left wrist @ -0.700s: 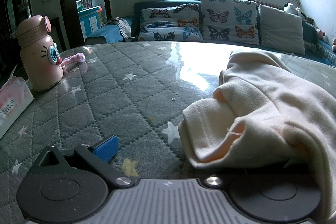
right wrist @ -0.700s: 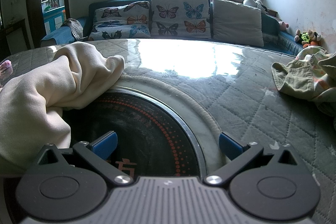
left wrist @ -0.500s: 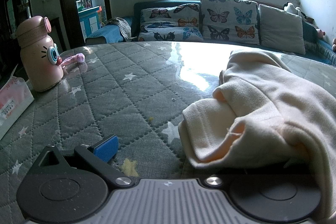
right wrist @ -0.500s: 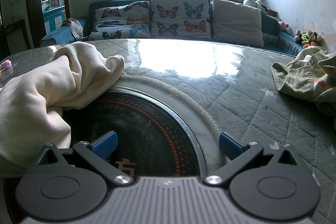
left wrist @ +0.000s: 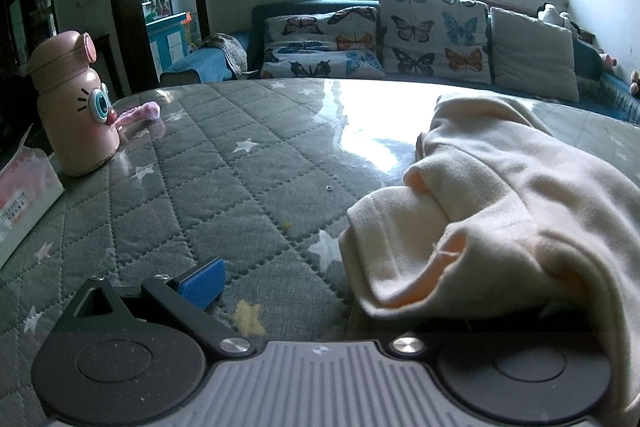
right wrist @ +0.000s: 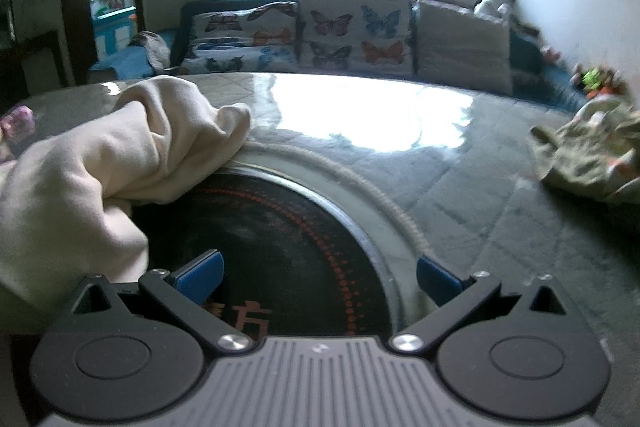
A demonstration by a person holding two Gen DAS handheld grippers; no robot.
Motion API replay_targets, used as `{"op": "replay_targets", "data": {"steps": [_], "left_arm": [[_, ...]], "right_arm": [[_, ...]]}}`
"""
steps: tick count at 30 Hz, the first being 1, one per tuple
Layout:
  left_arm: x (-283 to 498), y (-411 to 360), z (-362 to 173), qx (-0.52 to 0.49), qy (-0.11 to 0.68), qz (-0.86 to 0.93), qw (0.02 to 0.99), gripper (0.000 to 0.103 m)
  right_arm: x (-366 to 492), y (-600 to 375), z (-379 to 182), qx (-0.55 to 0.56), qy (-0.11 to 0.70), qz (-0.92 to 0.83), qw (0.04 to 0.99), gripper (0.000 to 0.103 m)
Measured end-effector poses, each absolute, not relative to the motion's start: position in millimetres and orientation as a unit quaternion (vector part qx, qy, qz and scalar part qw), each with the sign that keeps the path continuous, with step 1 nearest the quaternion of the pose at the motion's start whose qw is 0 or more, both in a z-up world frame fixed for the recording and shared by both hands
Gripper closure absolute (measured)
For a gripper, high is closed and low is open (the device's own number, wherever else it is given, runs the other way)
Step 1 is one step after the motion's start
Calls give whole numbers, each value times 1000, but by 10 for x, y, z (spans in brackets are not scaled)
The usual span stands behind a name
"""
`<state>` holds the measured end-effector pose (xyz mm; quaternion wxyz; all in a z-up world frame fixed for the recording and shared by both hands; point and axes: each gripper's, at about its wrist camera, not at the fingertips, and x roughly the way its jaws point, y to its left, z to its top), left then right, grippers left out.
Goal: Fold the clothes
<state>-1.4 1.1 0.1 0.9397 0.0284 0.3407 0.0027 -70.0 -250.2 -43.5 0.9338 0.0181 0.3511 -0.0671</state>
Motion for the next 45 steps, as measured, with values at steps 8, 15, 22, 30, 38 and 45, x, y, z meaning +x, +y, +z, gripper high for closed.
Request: {"op": "replay_targets", "data": {"steps": [8,15,22,30,38,45], "left_arm": [[-21,10,-1,30,340,3,940,0],[-18,18,0,29,341,1,940,0],[-16,21,-1,29,341,1,940,0],[-16,20,-1,29,341,1,940,0],[-17,18,-1,29,341,0,940,0],[-17,18,-1,29,341,0,940,0]], "right_arm": [[-704,-2497,-430,17,350,-67,934,0],[-704,-2494,-427,17,351,-67,934,0],[-710,-2481,-427,17,351,-67,934,0],[-709,-2481,-427,17,351,-67,934,0],[-708,-2480,-426,17,351,-67,934,0],[-707,-2480,-426,17,351,-67,934,0]]}}
